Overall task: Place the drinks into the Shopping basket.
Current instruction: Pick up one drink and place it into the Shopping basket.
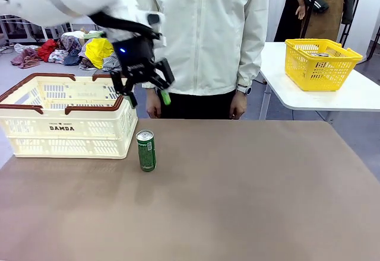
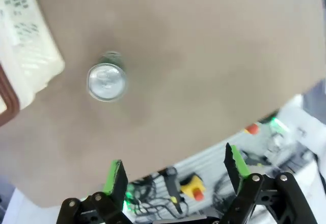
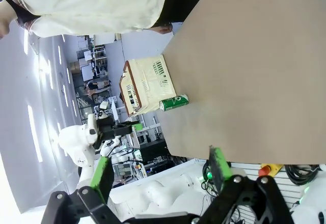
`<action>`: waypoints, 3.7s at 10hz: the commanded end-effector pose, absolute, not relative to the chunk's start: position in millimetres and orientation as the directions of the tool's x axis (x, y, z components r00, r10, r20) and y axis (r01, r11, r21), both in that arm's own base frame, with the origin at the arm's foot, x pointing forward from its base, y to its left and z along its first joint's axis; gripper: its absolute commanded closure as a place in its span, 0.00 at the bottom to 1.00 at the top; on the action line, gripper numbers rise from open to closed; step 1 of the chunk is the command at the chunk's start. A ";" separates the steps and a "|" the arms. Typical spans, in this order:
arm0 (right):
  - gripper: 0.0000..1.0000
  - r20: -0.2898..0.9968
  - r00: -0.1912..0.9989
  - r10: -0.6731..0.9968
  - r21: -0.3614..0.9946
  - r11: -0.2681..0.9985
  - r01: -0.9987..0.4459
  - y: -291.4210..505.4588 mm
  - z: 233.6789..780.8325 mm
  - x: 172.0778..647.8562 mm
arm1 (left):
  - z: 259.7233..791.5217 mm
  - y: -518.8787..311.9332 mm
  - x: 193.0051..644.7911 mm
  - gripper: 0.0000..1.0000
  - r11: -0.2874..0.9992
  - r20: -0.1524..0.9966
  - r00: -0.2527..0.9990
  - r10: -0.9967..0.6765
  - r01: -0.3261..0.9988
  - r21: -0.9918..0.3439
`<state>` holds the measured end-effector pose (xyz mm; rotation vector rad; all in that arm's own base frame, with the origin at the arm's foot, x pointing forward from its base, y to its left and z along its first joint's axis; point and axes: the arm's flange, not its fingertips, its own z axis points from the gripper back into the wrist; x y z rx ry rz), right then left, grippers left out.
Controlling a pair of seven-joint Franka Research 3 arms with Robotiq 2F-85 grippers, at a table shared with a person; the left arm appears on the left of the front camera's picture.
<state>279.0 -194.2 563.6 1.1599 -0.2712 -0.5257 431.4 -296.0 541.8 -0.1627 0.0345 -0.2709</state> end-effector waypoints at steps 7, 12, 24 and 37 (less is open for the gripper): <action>0.00 -0.076 0.847 -0.527 0.923 0.285 0.260 -195.4 568.7 279.7 | 537.5 -288.6 431.8 0.00 0.969 0.020 0.971 -0.240 0.240 -0.052; 0.00 -0.076 0.847 -0.527 0.923 0.285 0.260 -195.4 568.7 279.7 | 483.6 -271.3 432.7 0.00 0.996 0.185 0.979 -0.084 0.079 0.033; 0.00 -0.076 0.847 -0.527 0.923 0.285 0.260 -195.4 568.7 279.7 | 396.5 -288.1 459.1 0.00 0.995 0.182 0.978 -0.097 0.091 0.041; 0.00 -0.076 0.847 -0.527 0.923 0.285 0.260 -195.4 568.7 279.7 | 394.7 -284.8 459.9 1.00 0.984 0.092 0.981 -0.171 0.165 0.065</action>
